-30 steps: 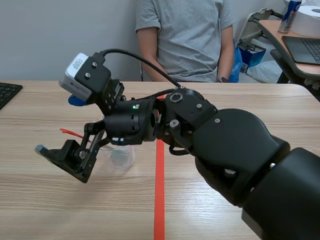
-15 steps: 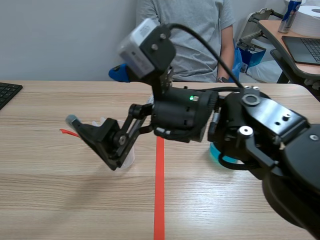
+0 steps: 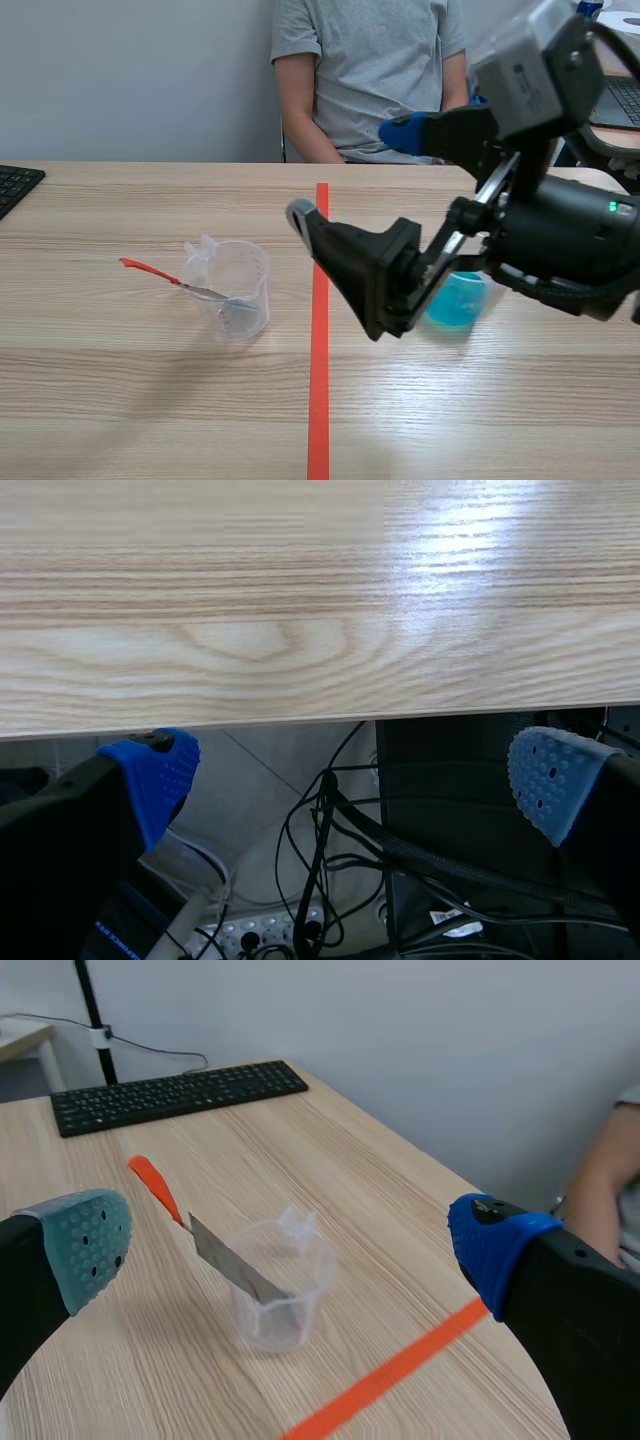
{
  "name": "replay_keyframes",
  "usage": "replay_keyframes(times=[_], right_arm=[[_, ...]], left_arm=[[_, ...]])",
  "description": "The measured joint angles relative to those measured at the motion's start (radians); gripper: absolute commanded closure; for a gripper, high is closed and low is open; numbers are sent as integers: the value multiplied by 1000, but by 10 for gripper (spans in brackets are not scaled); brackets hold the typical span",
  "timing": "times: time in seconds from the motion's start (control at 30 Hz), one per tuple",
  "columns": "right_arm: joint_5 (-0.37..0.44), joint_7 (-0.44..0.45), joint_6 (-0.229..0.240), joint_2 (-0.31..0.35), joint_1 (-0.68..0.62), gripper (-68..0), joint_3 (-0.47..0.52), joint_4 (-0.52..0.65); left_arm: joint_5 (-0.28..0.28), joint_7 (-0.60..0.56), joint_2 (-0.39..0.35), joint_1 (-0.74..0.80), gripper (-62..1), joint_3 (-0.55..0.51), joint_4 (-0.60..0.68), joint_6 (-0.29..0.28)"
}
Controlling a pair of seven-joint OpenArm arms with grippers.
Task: Do the redox reaction experiment.
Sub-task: 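Return to the home posture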
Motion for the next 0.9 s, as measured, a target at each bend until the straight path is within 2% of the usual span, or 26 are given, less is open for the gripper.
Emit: replay_keyframes(times=[0.07, 0.13, 0.23, 0.43, 0.6, 0.7, 0.8, 0.9], right_arm=[[0, 1, -11, 15, -52, -679, 39, 26], [0, -3, -12, 20, -104, -679, 72, 46], [2, -18, -12, 19, -185, -679, 113, 71], [11, -68, -16, 17, -316, -679, 177, 146], [26, -96, -16, 17, -341, -679, 217, 176], [31, -141, -16, 17, -340, -679, 239, 175], [68, -150, -16, 17, -340, -679, 255, 175], [78, -149, -16, 17, -337, -679, 269, 175]], left_arm=[[14, 1, 0, 0, -623, 0, 10, 0], [69, 1, -1, 2, -623, 0, 31, 0], [98, -9, 0, 25, -623, -16, 86, 0], [200, -68, 21, 126, -623, -144, 260, 0], [272, -65, 112, 150, -623, -275, 427, -20], [321, -51, 174, 150, -623, -335, 511, -67], [327, -43, 211, 150, -623, -358, 580, -108], [327, -26, 216, 150, -623, -366, 645, -112]])
